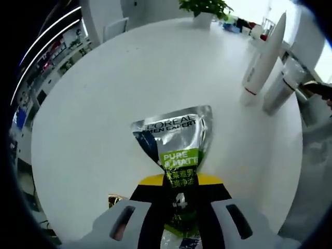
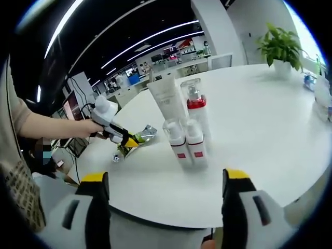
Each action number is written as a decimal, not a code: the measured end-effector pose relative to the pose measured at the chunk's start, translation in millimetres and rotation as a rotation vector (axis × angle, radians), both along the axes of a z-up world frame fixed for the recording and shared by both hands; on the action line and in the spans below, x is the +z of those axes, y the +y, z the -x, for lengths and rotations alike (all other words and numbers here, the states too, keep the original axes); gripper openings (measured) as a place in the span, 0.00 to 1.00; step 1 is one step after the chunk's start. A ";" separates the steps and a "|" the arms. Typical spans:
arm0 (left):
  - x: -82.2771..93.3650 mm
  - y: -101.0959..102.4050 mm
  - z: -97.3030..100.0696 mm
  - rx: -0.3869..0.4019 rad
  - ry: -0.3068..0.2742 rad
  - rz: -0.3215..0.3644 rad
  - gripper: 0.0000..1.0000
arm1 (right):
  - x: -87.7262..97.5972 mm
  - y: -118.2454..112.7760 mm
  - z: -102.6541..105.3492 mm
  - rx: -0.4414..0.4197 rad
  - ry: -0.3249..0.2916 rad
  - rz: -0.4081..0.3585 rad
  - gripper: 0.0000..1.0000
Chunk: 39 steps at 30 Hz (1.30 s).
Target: Arrange the skincare products in the storage area until every visible bottle or jar stands upright without overlapping.
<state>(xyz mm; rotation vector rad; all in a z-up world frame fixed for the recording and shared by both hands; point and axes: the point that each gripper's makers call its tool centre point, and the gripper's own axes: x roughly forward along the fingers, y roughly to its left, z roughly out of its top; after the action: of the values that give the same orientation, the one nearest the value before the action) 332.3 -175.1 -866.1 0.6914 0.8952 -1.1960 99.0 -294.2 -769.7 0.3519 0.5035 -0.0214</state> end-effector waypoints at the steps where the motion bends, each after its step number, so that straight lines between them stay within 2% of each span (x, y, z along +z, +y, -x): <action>1: 1.0 0.3 0.8 0.000 0.000 0.003 0.15 | 0.0 0.1 -0.1 0.001 0.000 0.000 0.90; 10: 17.8 2.7 8.0 0.011 -0.010 0.040 0.15 | 4.8 3.0 -1.6 0.015 -0.013 -0.004 0.90; 19: 33.5 15.6 19.7 0.043 -0.013 0.076 0.14 | 14.2 8.0 0.7 0.033 -0.041 -0.013 0.85; 31: 66.1 21.0 45.9 0.053 -0.037 0.156 0.14 | 32.2 22.0 0.9 0.081 -0.091 0.000 0.80; 39: 88.3 24.2 72.7 0.057 -0.052 0.233 0.14 | 43.4 37.3 0.9 0.128 -0.120 -0.007 0.75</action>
<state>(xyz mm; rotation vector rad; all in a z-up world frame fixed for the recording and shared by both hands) 259.5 -150.9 -777.7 0.5039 0.7136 -1.2035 98.0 -256.9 -726.3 0.3254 0.4070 0.1250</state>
